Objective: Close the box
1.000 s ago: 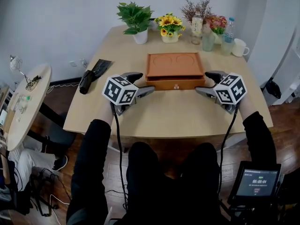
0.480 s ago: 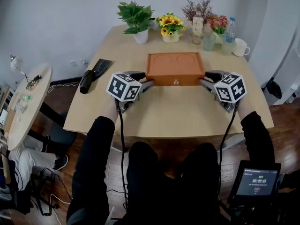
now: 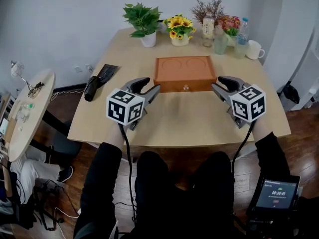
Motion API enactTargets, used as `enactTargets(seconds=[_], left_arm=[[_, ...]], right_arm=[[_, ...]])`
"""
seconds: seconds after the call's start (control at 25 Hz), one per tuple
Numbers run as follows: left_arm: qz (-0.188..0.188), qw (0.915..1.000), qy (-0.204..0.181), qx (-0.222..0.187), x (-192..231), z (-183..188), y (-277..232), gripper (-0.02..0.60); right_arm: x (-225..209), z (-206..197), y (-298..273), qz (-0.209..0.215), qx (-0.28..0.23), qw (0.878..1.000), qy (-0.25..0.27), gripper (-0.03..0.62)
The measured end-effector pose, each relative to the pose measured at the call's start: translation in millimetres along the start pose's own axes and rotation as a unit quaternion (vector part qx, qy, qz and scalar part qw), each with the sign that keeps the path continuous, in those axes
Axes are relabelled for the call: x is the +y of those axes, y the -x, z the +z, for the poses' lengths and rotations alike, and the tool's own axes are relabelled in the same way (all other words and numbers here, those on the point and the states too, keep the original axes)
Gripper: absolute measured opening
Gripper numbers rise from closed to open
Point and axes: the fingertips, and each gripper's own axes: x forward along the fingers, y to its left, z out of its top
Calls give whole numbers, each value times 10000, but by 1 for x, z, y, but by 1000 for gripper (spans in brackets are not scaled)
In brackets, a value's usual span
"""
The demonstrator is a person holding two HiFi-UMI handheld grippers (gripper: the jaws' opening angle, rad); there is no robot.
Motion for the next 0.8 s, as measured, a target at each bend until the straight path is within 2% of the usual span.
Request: enactTargets(seconds=[0.08,0.2,0.36,0.48,0.64,0.8], left_arm=[[159,9982,38,-582,-22,22,25,176],[158,9913,-26,-1307,-73,43,59,176],[234,9817,101,-1889,-132,44,91,176],[511,9760,267,-2100,-147,35,106,176],[679,9769,376,-1990,-154,16,113,175],[768,9769,317,-1970,-157,14,114,175]], right_arm=[[24,19,21,-9,-523,9985,-135,141],[68,38,50,56,-1221,9920,-313,128],[114,44,83,-139,-1939,9808,-135,130],[130,38,100,-410,-2205,9744,-135,130],[137,26,109,-639,-2288,9697,-577,130],[147,24,104,-665,-2241,9707,-562,129]])
